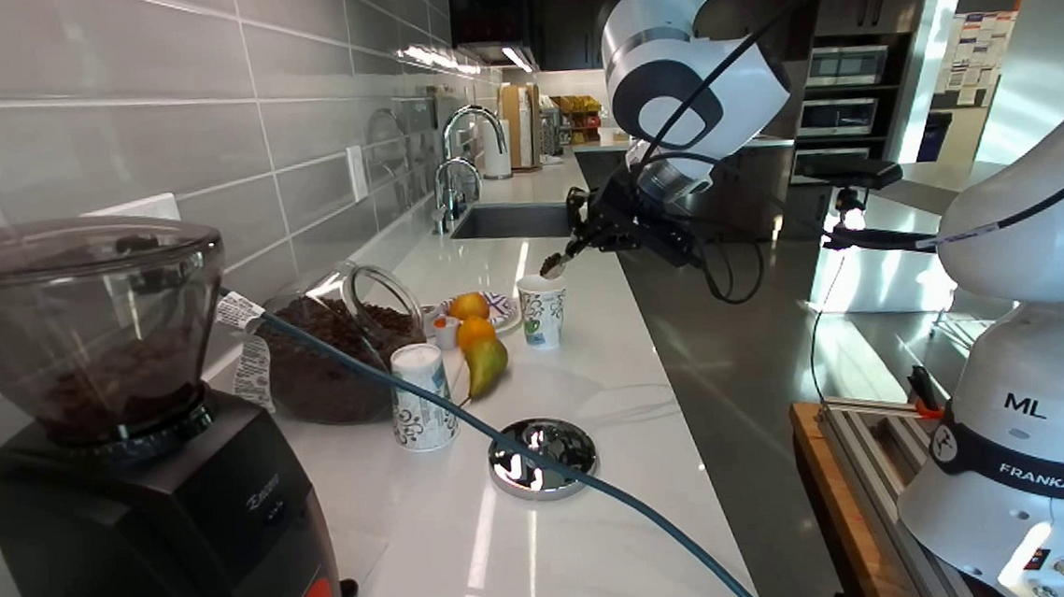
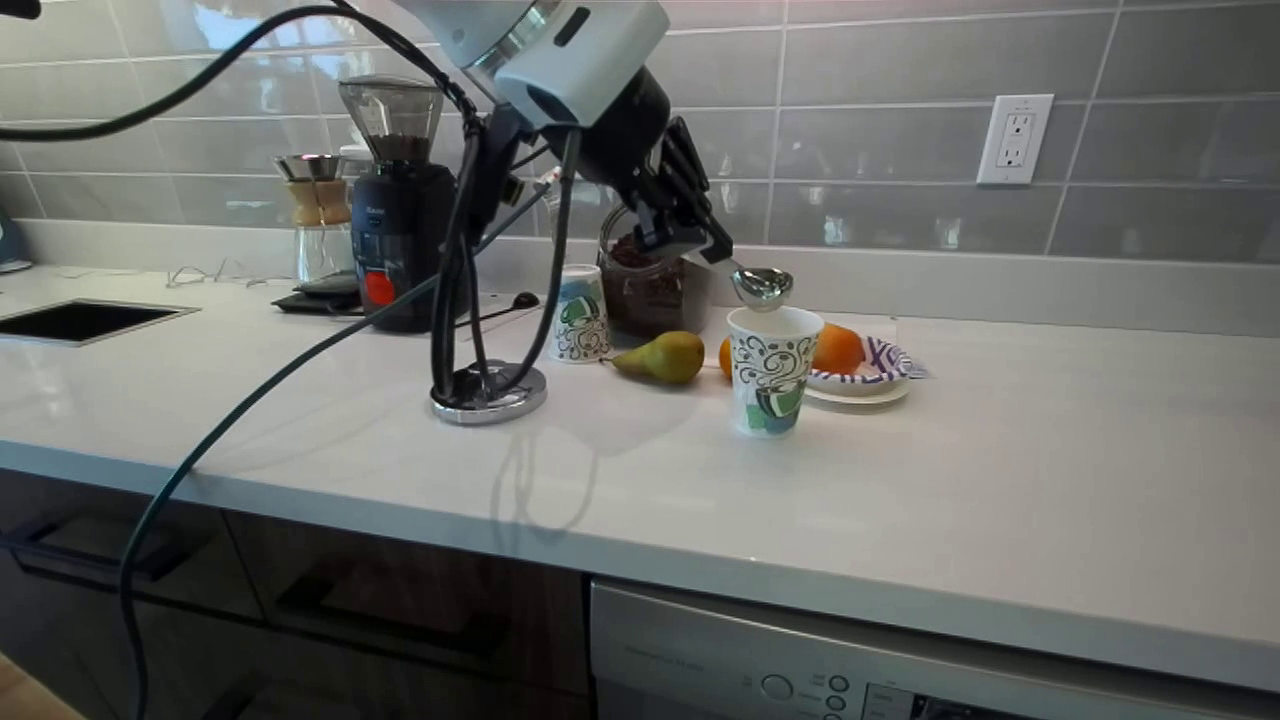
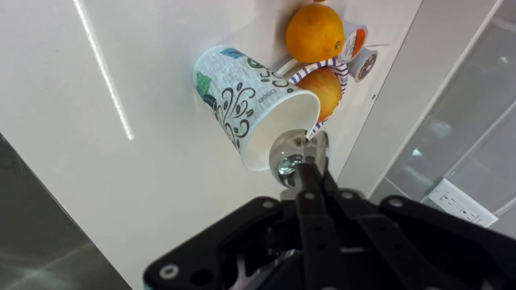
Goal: Use the silver spoon to place some coffee beans from the container into the coffee cup.
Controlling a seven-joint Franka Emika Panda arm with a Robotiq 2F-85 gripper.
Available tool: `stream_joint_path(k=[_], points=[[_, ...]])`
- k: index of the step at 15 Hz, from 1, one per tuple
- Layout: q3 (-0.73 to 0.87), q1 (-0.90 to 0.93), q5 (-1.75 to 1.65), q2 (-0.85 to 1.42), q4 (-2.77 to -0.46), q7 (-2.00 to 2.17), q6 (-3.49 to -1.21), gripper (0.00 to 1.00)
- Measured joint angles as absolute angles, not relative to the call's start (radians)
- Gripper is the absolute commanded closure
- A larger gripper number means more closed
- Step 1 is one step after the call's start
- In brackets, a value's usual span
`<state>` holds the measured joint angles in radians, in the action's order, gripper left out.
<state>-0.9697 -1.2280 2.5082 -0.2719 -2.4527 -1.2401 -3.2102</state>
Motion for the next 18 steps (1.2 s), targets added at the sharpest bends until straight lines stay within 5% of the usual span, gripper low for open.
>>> stream_joint_path(k=[18], points=[[-1.417, -1.640, 2.508, -0.459, -2.440, -1.370, -3.188, 0.99]])
